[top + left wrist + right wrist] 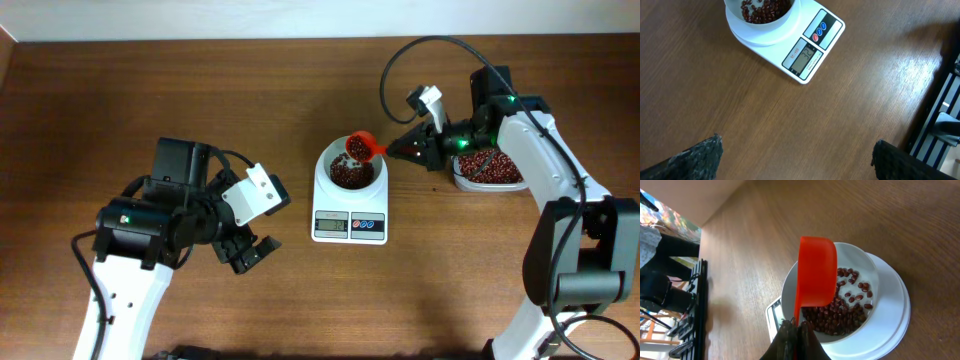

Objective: Scoop and weigh 50g on scale
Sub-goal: 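Tilt the scoop slowly to trickle beans into the bowl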

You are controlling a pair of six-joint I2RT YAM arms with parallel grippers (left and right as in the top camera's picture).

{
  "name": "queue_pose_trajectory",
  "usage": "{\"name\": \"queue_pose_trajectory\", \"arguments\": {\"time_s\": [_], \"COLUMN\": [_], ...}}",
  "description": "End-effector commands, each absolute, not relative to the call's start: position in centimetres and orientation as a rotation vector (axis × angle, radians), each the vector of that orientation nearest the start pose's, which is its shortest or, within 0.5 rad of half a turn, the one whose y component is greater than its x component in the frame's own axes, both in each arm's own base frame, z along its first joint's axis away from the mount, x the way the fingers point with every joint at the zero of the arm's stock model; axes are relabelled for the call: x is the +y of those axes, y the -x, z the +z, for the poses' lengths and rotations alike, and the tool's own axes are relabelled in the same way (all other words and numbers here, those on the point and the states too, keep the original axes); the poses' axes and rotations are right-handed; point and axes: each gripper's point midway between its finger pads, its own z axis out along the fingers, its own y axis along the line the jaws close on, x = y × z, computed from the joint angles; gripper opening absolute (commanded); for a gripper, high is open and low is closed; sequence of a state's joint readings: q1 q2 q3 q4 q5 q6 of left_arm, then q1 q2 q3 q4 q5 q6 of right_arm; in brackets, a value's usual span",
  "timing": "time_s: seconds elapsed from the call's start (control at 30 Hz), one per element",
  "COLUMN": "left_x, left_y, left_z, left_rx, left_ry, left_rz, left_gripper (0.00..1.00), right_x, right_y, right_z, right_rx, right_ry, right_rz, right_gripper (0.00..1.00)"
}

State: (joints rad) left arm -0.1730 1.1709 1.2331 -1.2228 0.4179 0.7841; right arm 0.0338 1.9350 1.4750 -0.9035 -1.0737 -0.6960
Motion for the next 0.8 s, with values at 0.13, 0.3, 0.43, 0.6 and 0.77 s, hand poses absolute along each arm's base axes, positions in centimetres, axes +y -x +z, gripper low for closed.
{"name": "queue_pose_trajectory", "arguments": {"time_s": [0.13, 0.3, 0.43, 0.6, 0.77], "left_x": [-11.29, -11.29, -11.28, -11.29, -11.29], "left_y": [-23.27, -23.27, -23.26, -23.26, -23.27], "left_z": [21.90, 21.90, 21.90, 21.91, 21.90], "left_rx": [2.268, 2.268, 2.268, 2.268, 2.268], "left_ry": [-1.294, -1.294, -1.294, -1.294, -1.293], "left_rz": [-0.376, -0.376, -0.376, -0.376, -0.376], "left_gripper": [0.99, 0.99, 0.99, 0.99, 0.99], "right_x": [16.74, 16.75, 16.75, 16.66, 16.52], "right_y": [-38.58, -38.57, -38.56, -38.61, -38.68], "right_z": [15.23, 15.23, 15.23, 15.08, 14.84], "right_rx": [2.046, 2.033, 2.034, 2.042, 2.055], "right_ry": [1.055, 1.071, 1.070, 1.072, 1.077], "right_rz": [1.200, 1.193, 1.193, 1.182, 1.165], "right_gripper": [0.04, 0.04, 0.04, 0.04, 0.04]}}
